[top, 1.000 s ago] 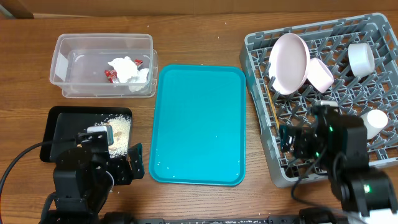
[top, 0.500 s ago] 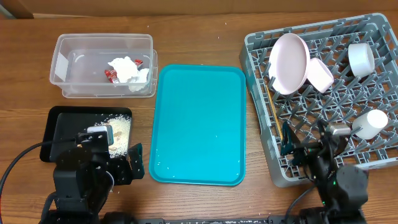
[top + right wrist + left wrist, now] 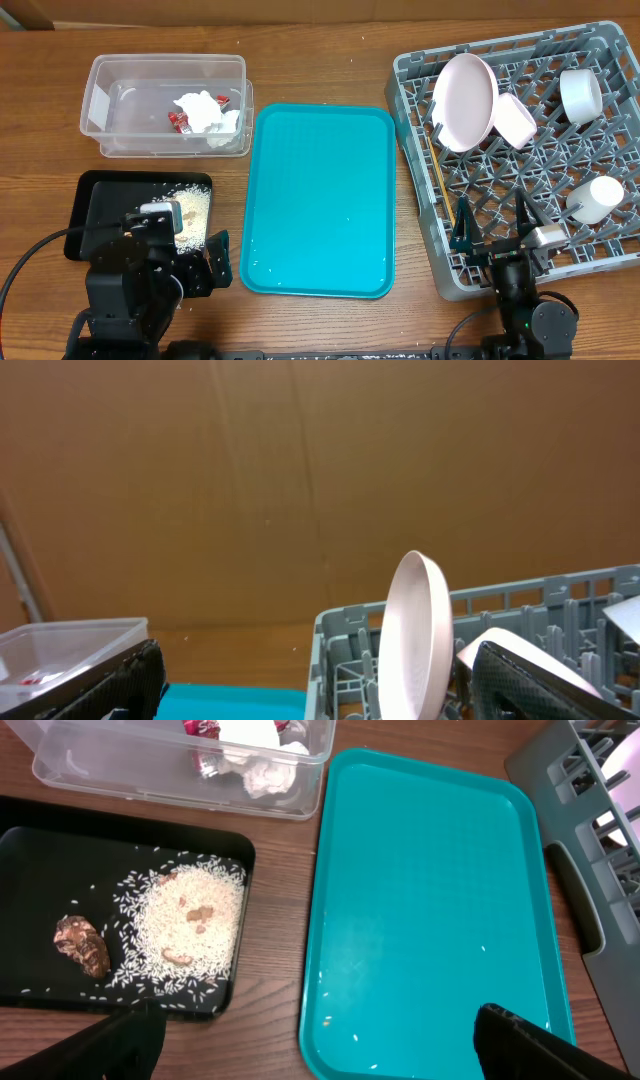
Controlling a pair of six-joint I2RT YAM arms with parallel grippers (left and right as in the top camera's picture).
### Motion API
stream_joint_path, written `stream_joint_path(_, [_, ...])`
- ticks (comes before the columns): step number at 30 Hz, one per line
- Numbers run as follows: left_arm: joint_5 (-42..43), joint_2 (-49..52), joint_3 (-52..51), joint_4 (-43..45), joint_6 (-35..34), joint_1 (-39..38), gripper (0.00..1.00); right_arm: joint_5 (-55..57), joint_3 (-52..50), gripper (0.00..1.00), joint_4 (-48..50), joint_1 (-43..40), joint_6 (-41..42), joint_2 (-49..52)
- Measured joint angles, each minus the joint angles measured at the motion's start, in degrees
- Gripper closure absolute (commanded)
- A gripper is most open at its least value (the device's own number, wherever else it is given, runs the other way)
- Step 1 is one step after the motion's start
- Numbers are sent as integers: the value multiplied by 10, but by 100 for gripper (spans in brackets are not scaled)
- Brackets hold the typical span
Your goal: Sort waste into correct bins and load items into the dishwasher
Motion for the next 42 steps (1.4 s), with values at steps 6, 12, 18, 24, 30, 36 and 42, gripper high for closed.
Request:
stream_joint_path(6, [0,0,0,0,0,0,0,48,-13,0,-36,0,0,-1])
stream_joint_path(12, [0,0,0,0,0,0,0,65,-14,0,-118,-1,0,-2])
stream_joint_path(18, [0,0,0,0,0,0,0,70,-14,0,-118,-10,0,-2])
stream_joint_path(24, [0,0,0,0,0,0,0,71,-14,0,-118,-12,0,-2])
stream_joint_path(30, [0,0,0,0,0,0,0,71,-14,0,-118,-12,0,-2])
stream_joint_path(36, [0,0,0,0,0,0,0,72,-14,0,-118,-12,0,-2])
stream_joint_path(42, [0,0,0,0,0,0,0,71,-14,0,-118,-12,0,-2])
